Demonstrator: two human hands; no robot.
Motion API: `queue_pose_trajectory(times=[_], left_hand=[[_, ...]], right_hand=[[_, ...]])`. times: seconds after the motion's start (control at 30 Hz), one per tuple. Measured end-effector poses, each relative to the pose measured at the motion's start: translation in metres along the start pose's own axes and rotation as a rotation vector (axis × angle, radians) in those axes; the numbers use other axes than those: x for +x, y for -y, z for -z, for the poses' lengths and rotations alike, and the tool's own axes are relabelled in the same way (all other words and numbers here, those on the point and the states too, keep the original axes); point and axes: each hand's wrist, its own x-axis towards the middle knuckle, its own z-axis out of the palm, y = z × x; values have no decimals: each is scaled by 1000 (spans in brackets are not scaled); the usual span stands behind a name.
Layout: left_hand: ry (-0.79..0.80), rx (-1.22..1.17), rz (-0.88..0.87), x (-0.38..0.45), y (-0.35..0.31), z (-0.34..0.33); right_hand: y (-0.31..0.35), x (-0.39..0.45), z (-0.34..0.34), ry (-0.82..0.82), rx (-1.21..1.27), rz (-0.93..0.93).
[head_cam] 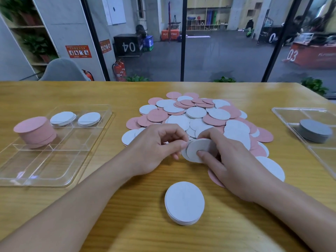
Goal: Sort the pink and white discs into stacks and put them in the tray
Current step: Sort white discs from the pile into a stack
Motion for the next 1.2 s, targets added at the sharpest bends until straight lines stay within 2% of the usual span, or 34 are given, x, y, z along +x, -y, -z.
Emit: queue_pose_trajectory(times=[0.07,0.13,0.23,0.3,0.37,0.5,0.6,0.8,1.0,1.2], left_hand=[[17,-18,7,0,1,-1],[-36,34,14,0,0,3],[-240,308,56,0,6,20],[-299,491,137,2,13,30],[-285,606,220,3,17,35],[-183,673,343,0,15,26],[-168,672,335,-1,13,21],[-248,643,292,0,6,23],[-230,631,286,-1,6,25],[-327,278,164,2,9,25]], right_hand=[[0,1,-1,10,-58,32],[1,1,-2,10,-75,50],[0,1,-1,26,-75,39],[0,1,0,33,-75,38],[0,0,0,39,-68,37],[0,1,0,37,-53,26],[0,1,0,35,-55,25],[1,1,1,36,-52,13],[2,0,1,34,-46,12],[1,0,2,35,-38,17]])
